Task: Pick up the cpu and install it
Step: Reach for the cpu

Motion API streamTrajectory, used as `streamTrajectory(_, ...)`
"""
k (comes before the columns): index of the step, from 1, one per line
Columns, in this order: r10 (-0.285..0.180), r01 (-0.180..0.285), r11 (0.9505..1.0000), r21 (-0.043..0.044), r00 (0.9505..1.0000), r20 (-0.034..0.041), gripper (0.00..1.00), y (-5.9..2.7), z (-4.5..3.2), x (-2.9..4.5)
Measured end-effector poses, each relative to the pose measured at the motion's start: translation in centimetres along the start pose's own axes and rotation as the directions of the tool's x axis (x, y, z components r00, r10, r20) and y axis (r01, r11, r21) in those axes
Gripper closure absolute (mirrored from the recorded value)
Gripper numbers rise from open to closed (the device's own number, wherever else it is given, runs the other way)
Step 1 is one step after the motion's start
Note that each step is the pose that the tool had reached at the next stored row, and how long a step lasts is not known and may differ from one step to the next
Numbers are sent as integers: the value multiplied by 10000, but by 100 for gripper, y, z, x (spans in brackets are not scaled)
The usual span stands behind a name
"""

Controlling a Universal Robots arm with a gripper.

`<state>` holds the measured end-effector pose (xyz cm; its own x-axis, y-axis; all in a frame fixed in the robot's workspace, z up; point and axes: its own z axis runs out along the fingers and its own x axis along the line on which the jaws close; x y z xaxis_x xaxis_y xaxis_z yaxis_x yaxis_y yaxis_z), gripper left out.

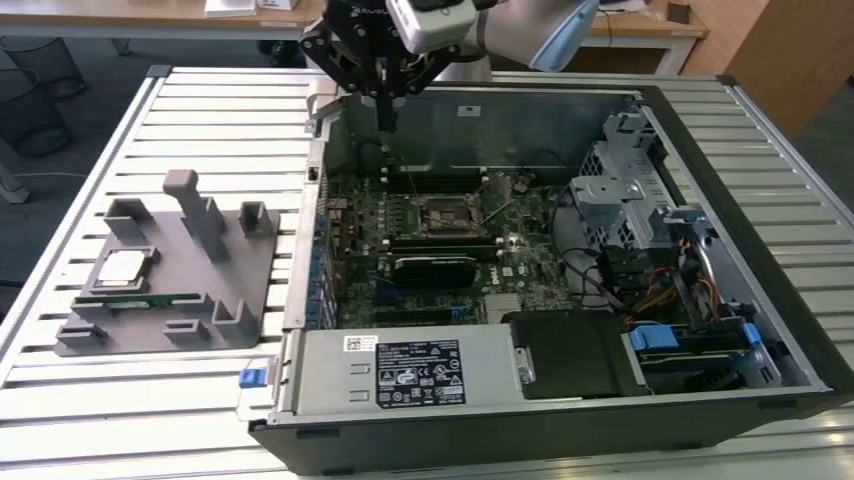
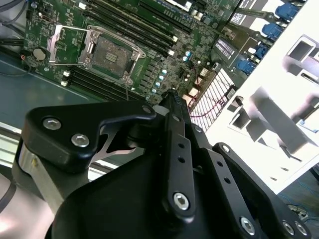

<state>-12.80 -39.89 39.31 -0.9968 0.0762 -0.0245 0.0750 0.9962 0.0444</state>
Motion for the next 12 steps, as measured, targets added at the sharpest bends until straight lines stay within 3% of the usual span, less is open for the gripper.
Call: streamTrajectory(12,0,0,10000,-1,10000,0,89,-2,1,27)
